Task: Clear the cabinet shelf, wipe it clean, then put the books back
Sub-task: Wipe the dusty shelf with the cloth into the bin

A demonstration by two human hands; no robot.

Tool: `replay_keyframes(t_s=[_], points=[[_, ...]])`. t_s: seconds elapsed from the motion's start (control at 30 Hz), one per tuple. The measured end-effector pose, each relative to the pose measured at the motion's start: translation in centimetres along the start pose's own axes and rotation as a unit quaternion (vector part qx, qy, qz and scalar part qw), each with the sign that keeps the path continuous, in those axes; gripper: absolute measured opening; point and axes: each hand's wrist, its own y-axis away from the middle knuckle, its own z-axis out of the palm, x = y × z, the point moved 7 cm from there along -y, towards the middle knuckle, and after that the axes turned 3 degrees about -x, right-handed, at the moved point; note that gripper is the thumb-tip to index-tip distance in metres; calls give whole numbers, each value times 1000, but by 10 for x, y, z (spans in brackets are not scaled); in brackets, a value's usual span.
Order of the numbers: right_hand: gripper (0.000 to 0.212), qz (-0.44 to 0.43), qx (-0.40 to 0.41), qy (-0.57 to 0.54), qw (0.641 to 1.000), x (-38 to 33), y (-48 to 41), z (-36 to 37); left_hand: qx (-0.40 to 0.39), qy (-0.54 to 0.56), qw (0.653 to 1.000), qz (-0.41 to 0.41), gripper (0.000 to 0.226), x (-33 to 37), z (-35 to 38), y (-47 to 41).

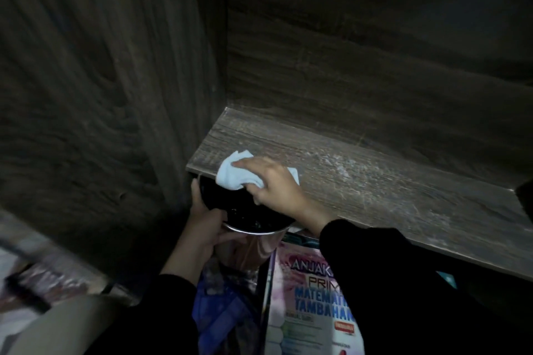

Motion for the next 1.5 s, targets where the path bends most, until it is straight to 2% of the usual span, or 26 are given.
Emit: replay_keyframes(t_s=[0.03,0.1,0.17,0.23,0.3,0.37,0.47,0.6,0.73,0.83,0.93,1.0,1.07,1.1,1.13,1.2,1.27,1.33,1.43,1.47,1.5], points=[[47,17,38,-32,999,5,4,-12,0,2,1000,-1,84,0,-2,0],[44,99,164,-70,979,36,14,-46,4,13,1000,-7,90,-1,-6,1],[44,206,258,-37,943,74,28,-77,10,20,1000,-14,93,-1,-9,3],[43,308,252,34,917,101,30,-85,15,22,999,-21,95,-2,-12,4],[44,354,171,118,912,108,15,-72,20,26,999,-26,97,-2,-15,3],[47,340,83,161,923,95,-9,-49,25,30,999,-29,98,-2,-16,3],[50,260,-4,169,951,55,-45,-10,29,30,999,-29,97,0,-14,3],[50,83,-59,206,973,-14,-55,31,32,31,999,-19,96,1,-14,3],[45,-27,-106,174,979,-38,-57,36,23,21,999,-17,94,-2,-16,2],[51,4,-71,137,988,-33,-75,23,26,17,999,-21,91,-4,-17,2],[44,37,-82,206,974,-33,-70,33,24,15,1000,-12,86,-4,-17,1],[43,10,-98,211,972,-41,-59,37,33,6,999,1,85,-4,-18,0],[40,-30,-119,157,980,-47,-45,30,39,9,999,9,85,-5,-18,1],[39,-22,-116,98,988,-46,-38,19,40,20,999,6,87,-5,-16,3],[39,9,-85,40,996,-39,-29,3,37,28,999,1,90,-6,-15,5],[44,89,74,9,993,-14,-3,-40,30,36,999,-2,93,-7,-15,6],[47,175,227,70,955,19,39,-72,28,32,999,2,93,-8,-16,5],[46,289,316,115,896,50,83,-87,31,26,999,4,93,-12,-18,3],[44,483,338,131,797,74,130,-79,23,18,1000,5,93,-17,-14,5],[45,499,323,147,790,70,132,-72,20,13,1000,6,93,-17,-11,6],[47,487,306,167,801,64,127,-62,17,11,1000,6,93,-18,-9,7]])
